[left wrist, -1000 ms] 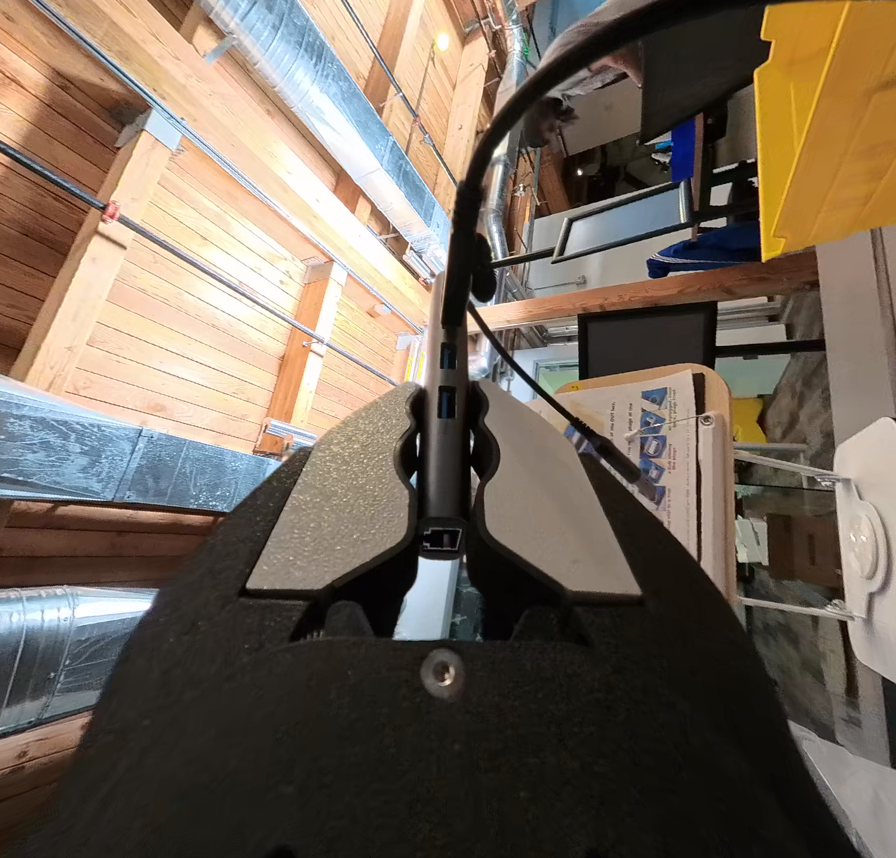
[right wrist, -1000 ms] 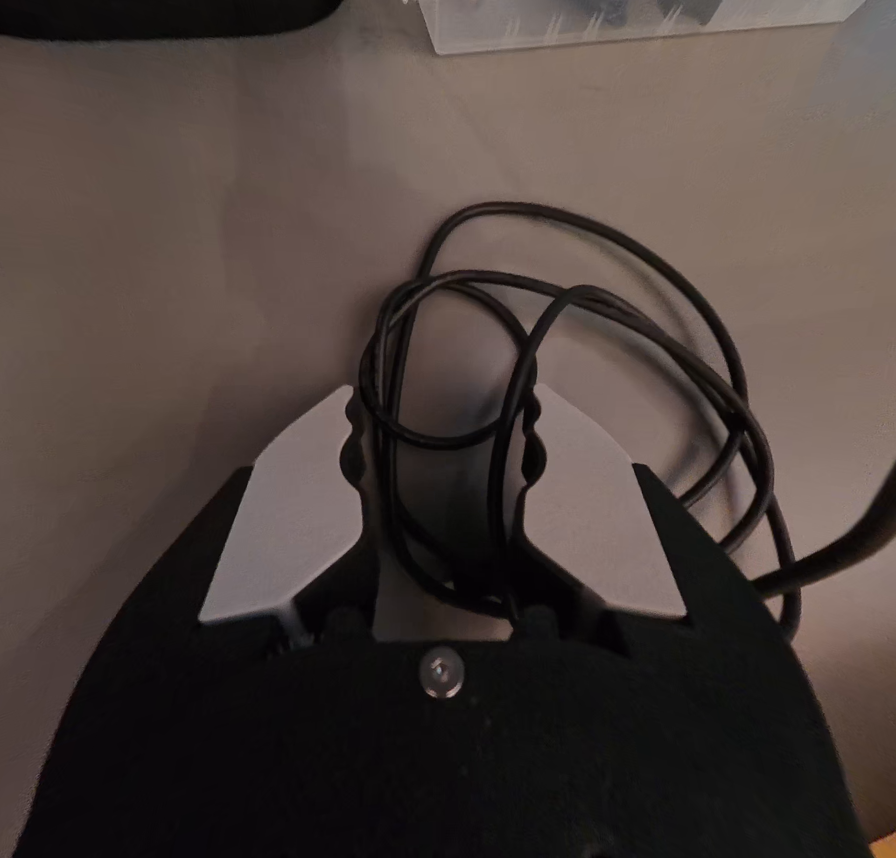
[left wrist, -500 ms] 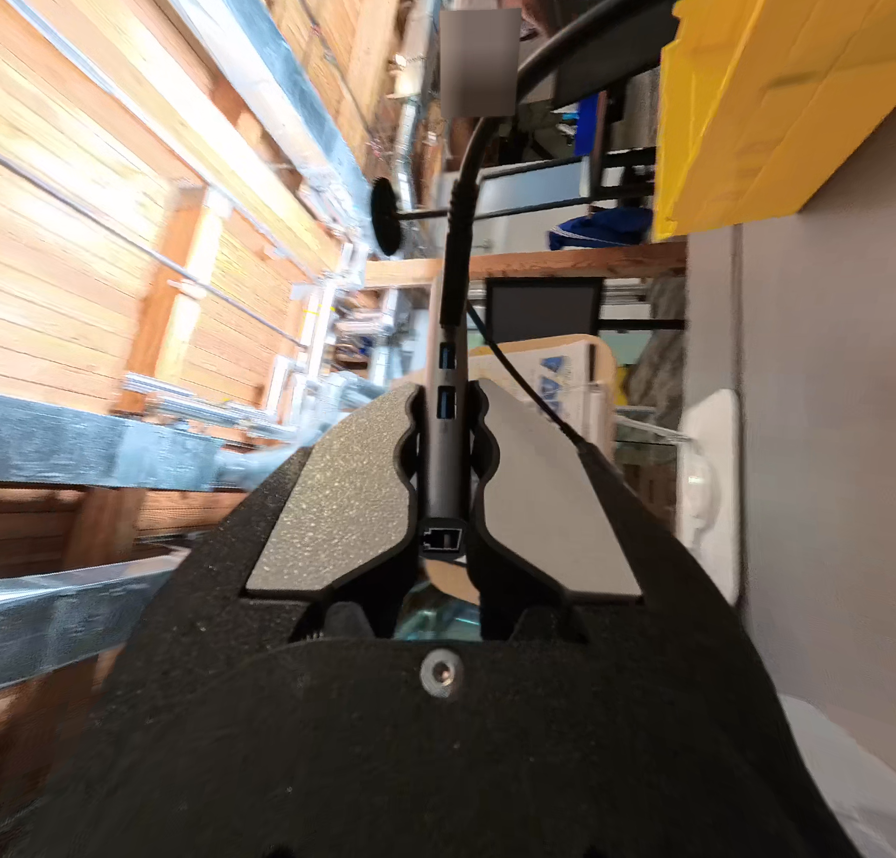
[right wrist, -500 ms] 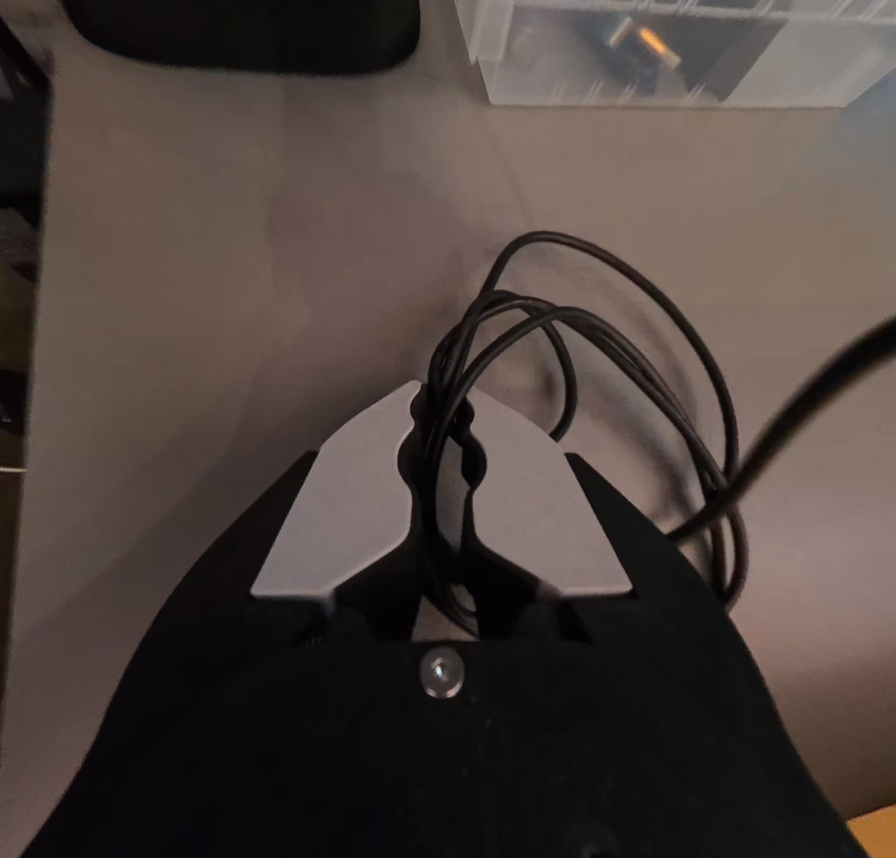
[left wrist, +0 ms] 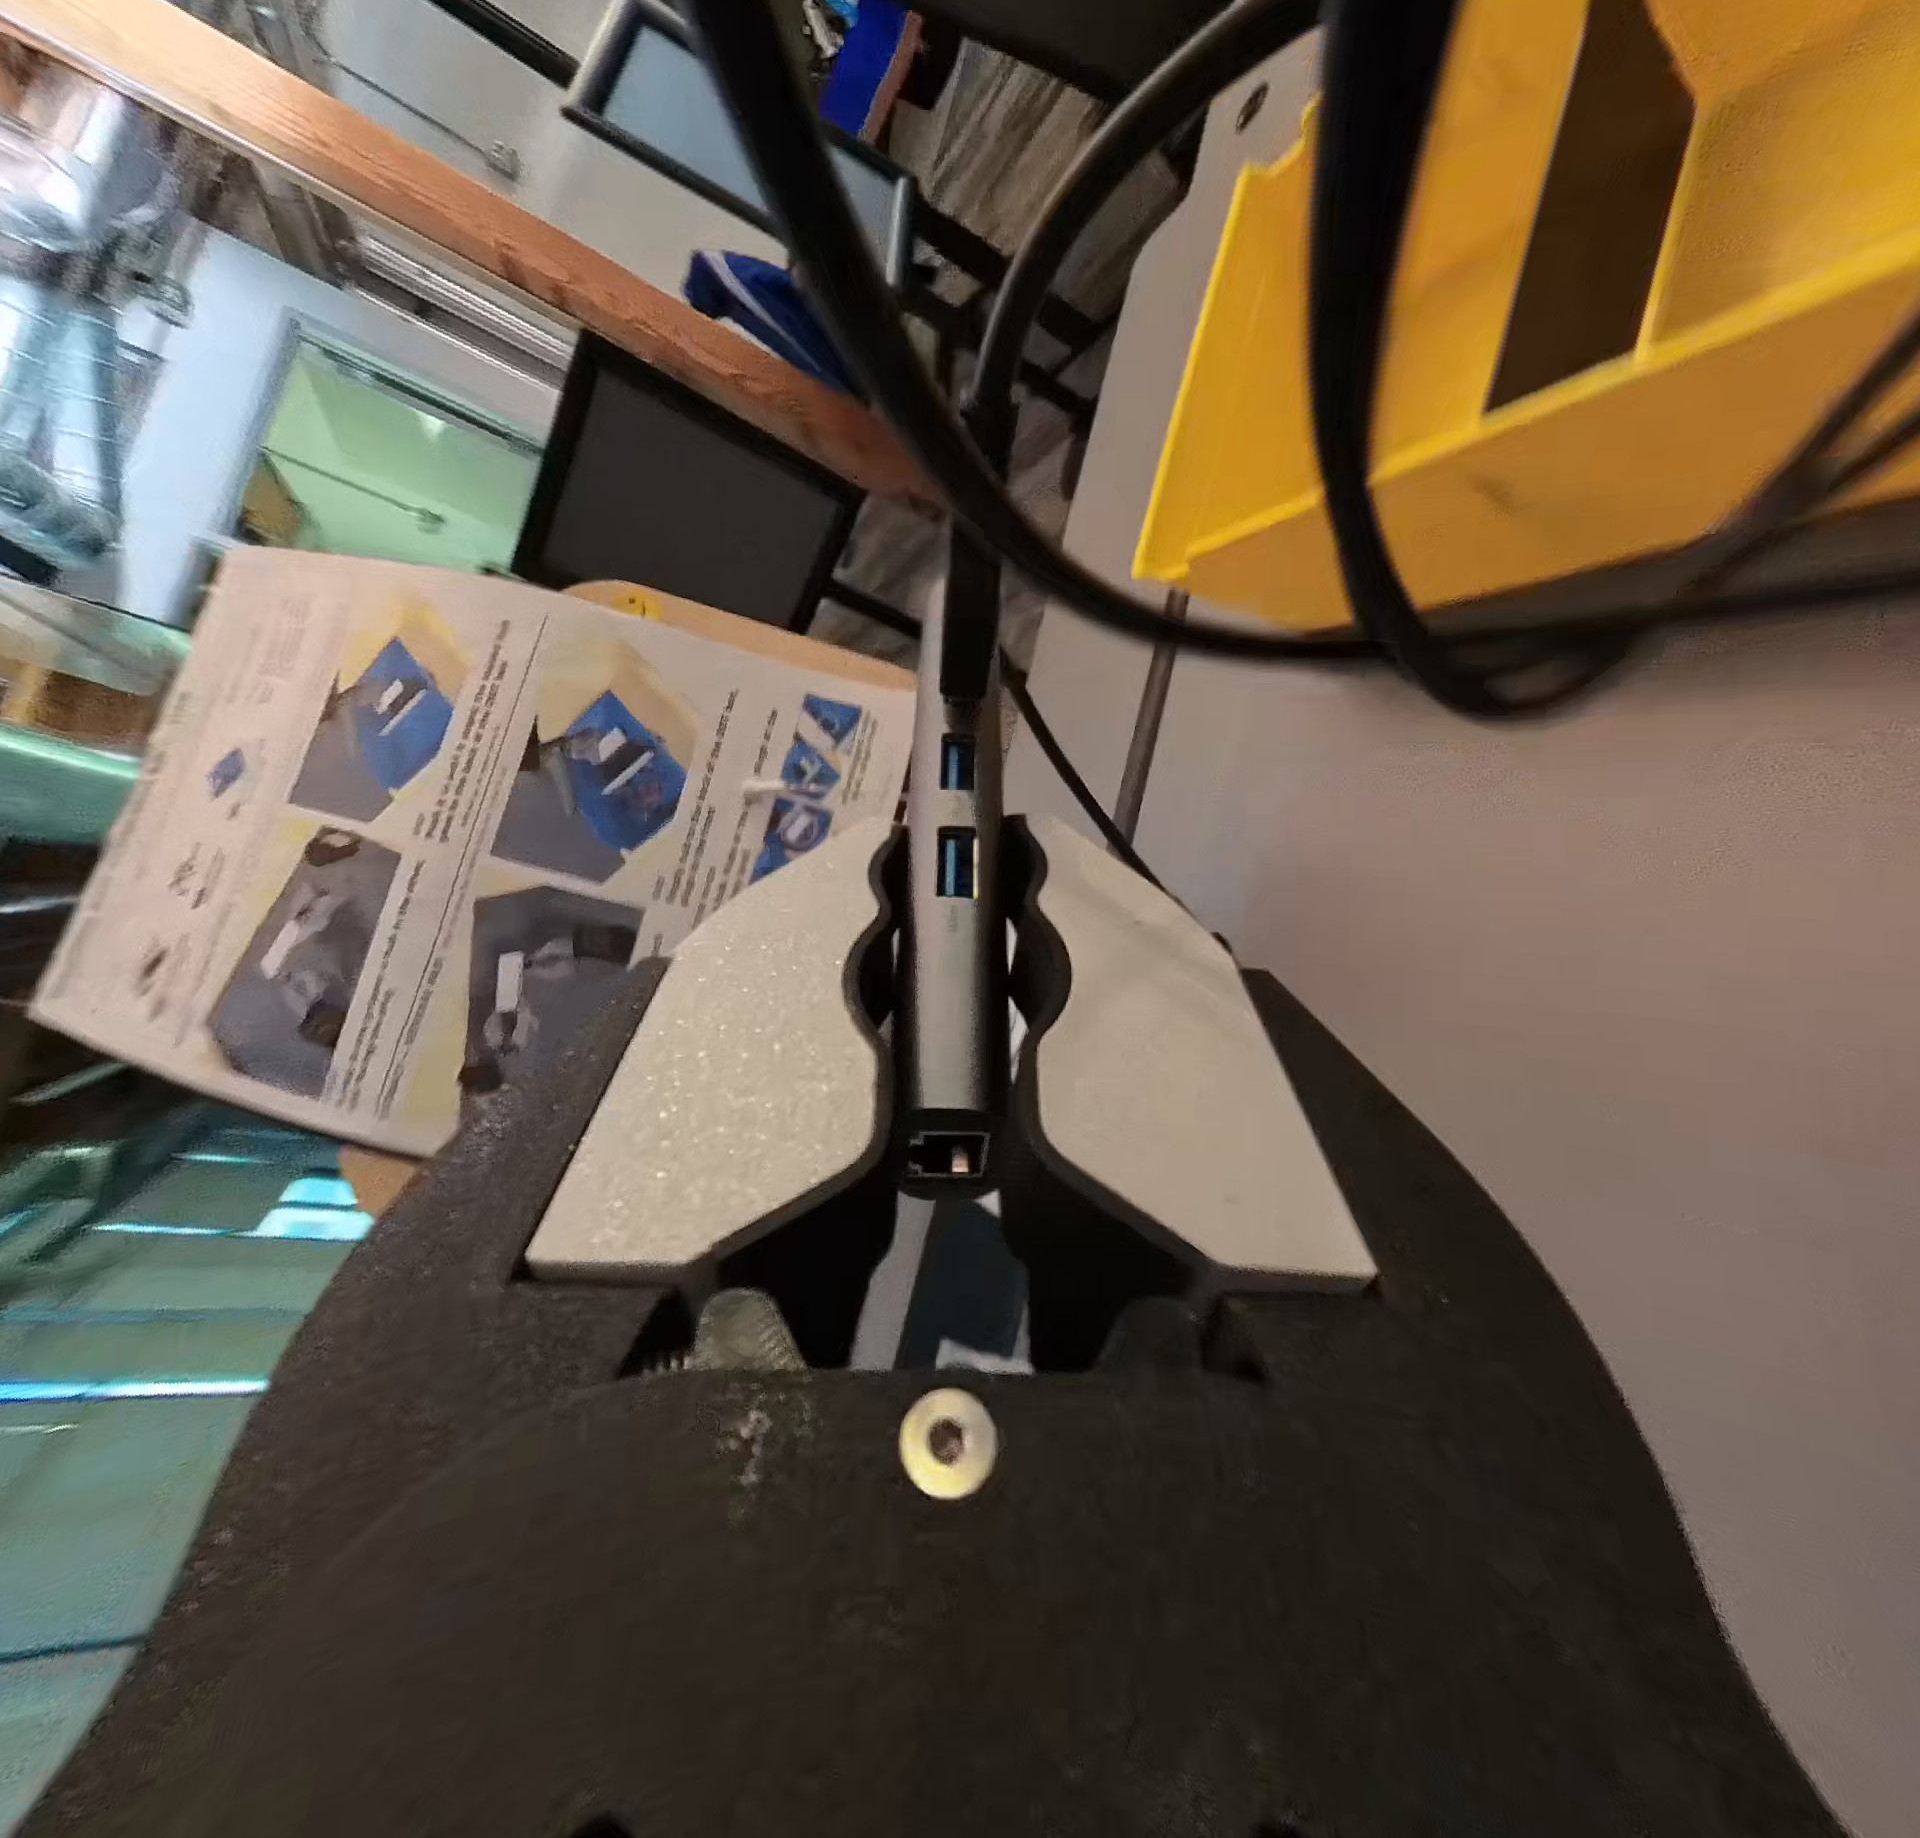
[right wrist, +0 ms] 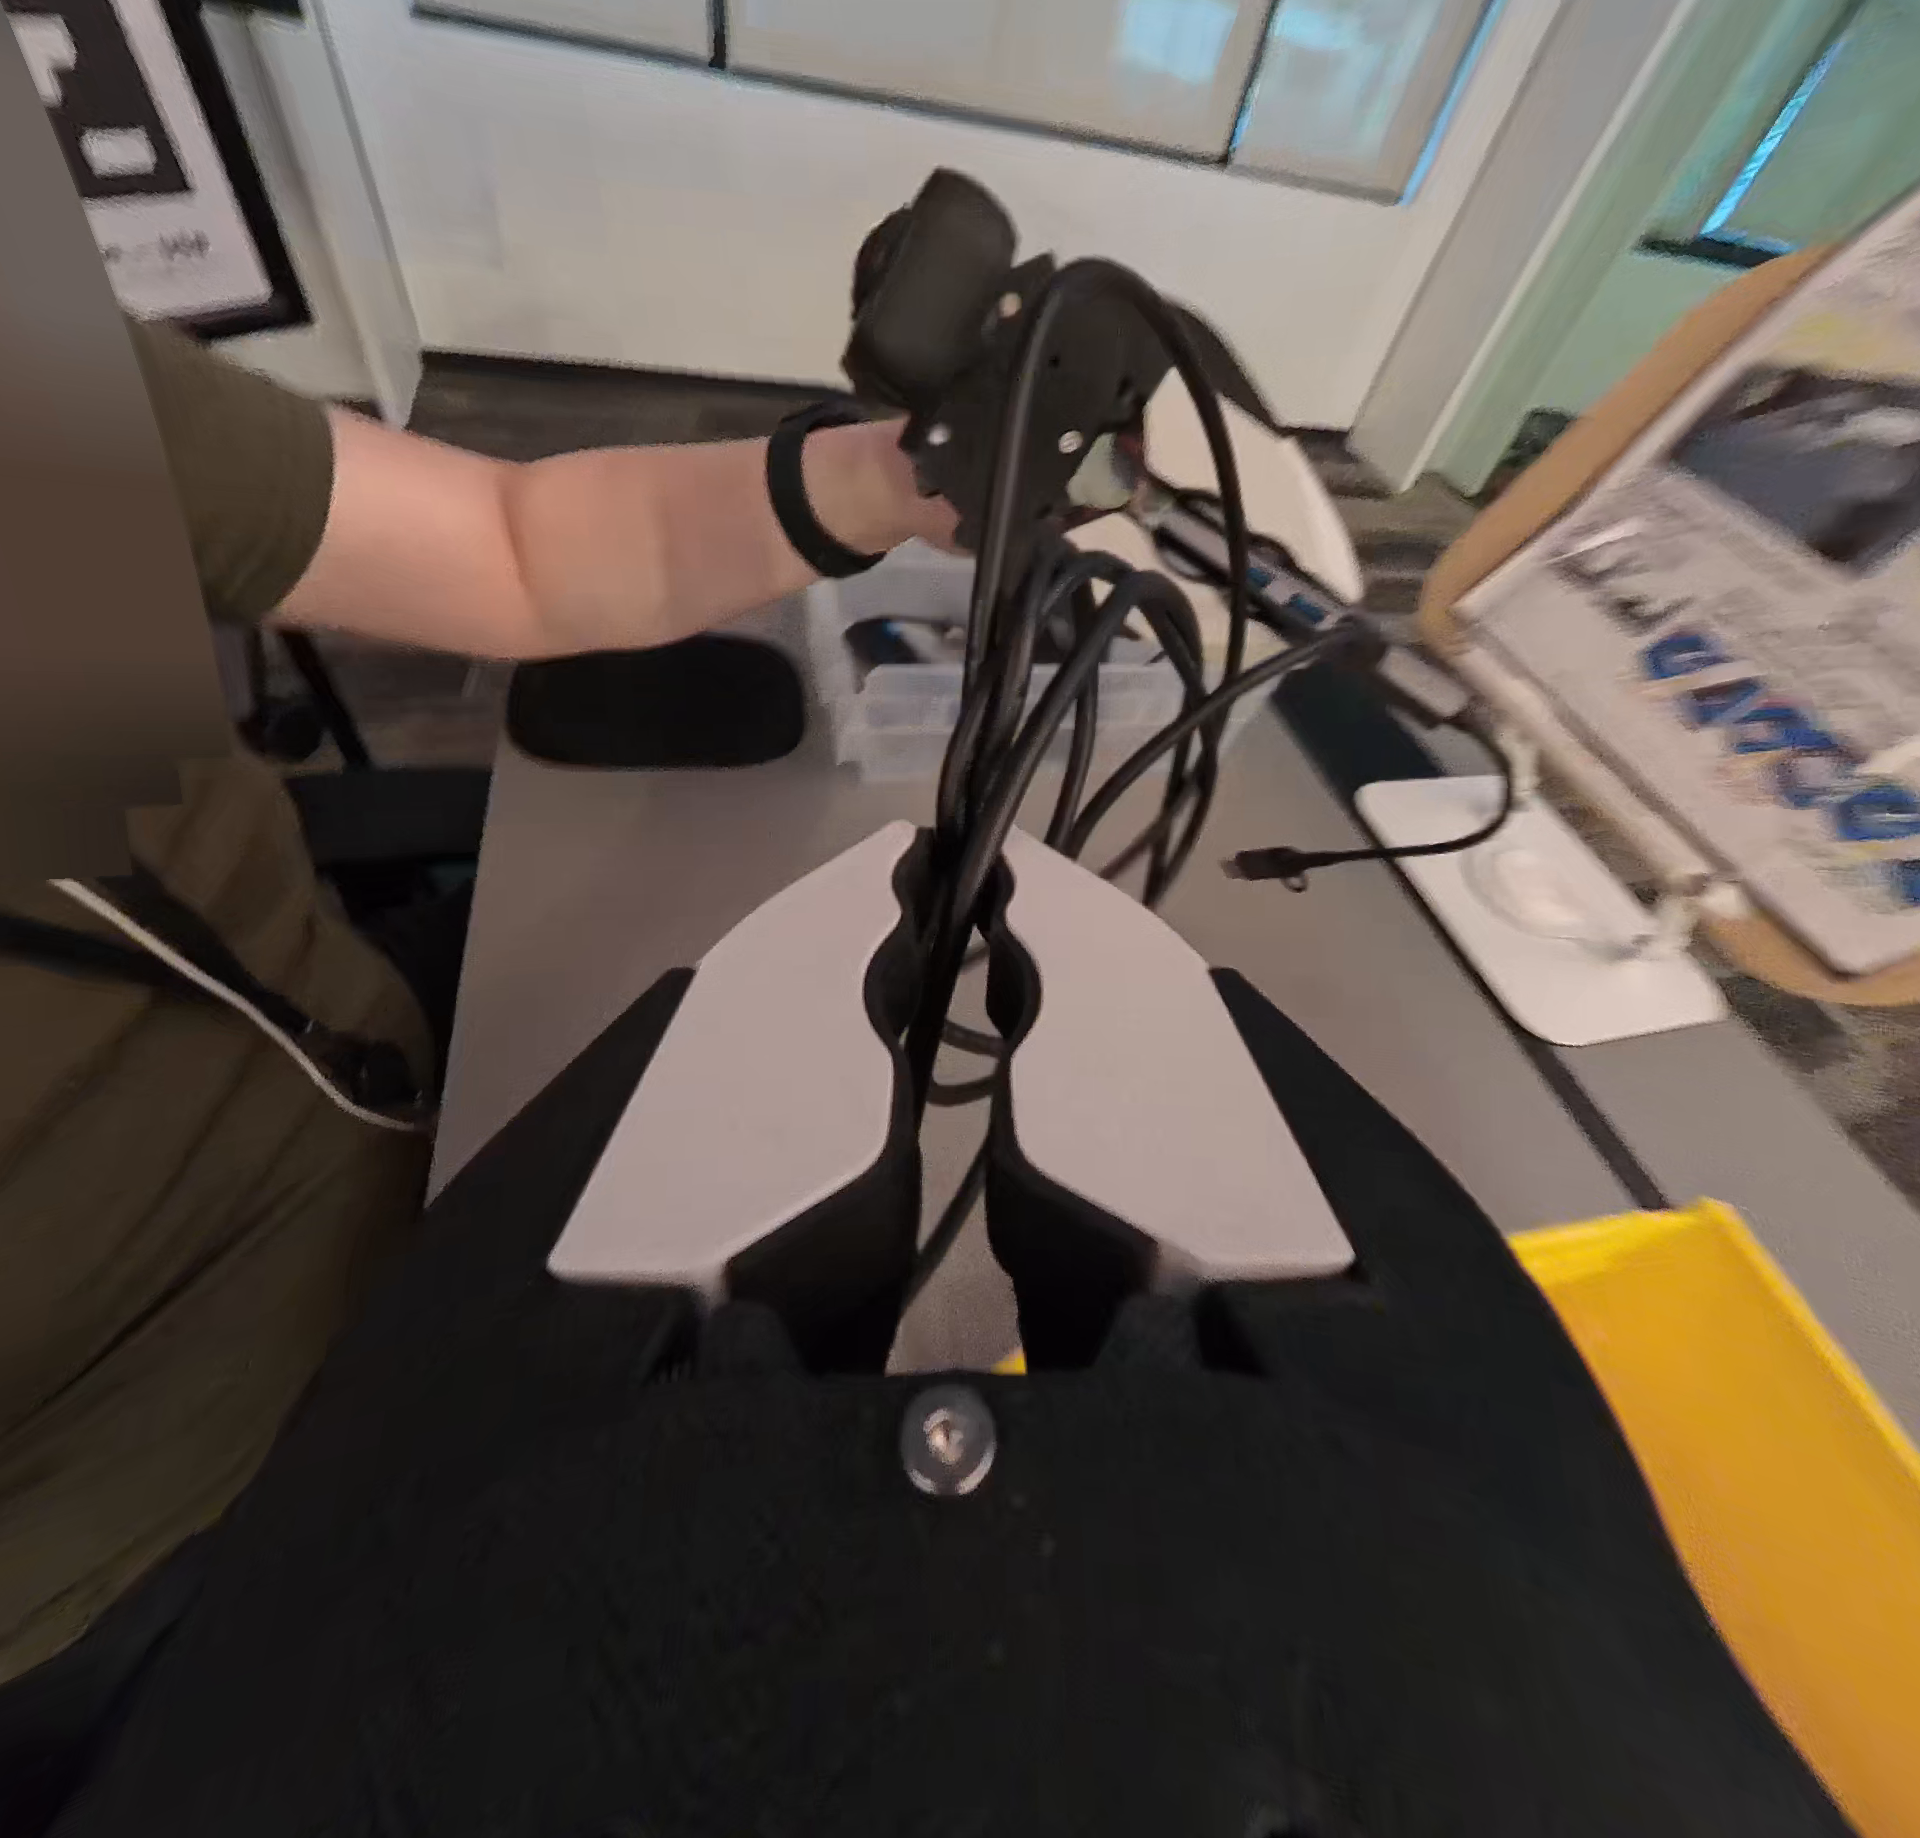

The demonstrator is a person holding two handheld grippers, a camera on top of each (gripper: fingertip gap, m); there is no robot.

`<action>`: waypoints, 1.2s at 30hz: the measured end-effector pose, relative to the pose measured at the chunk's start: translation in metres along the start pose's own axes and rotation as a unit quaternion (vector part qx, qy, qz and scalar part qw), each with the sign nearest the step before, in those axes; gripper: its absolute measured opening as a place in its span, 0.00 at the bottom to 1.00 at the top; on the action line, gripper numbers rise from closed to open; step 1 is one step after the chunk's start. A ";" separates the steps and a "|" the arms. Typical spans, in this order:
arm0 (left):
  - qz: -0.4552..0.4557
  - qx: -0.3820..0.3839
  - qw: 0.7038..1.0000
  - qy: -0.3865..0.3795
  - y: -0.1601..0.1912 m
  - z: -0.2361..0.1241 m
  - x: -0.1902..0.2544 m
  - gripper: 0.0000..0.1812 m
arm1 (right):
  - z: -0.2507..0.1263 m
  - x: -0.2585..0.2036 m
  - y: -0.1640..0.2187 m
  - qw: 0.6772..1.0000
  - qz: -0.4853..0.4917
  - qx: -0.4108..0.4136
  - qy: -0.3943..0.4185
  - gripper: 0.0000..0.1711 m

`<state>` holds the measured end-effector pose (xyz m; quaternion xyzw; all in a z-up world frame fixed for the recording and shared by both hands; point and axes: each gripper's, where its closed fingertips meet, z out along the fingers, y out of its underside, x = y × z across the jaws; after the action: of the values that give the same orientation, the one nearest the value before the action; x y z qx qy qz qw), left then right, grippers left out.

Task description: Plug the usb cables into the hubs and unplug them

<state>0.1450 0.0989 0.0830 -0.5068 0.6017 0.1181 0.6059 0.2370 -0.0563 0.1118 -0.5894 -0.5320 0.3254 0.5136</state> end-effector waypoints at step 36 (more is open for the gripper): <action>-0.297 -0.064 0.902 0.305 -0.022 0.222 0.087 0.12 | -0.098 0.268 0.161 0.987 0.088 -0.132 0.036 0.04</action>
<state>0.3180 0.2159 -0.0334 -0.7112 0.5695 -0.1897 0.3660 0.4349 0.1912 0.0274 -0.7080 -0.4975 0.2748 0.4192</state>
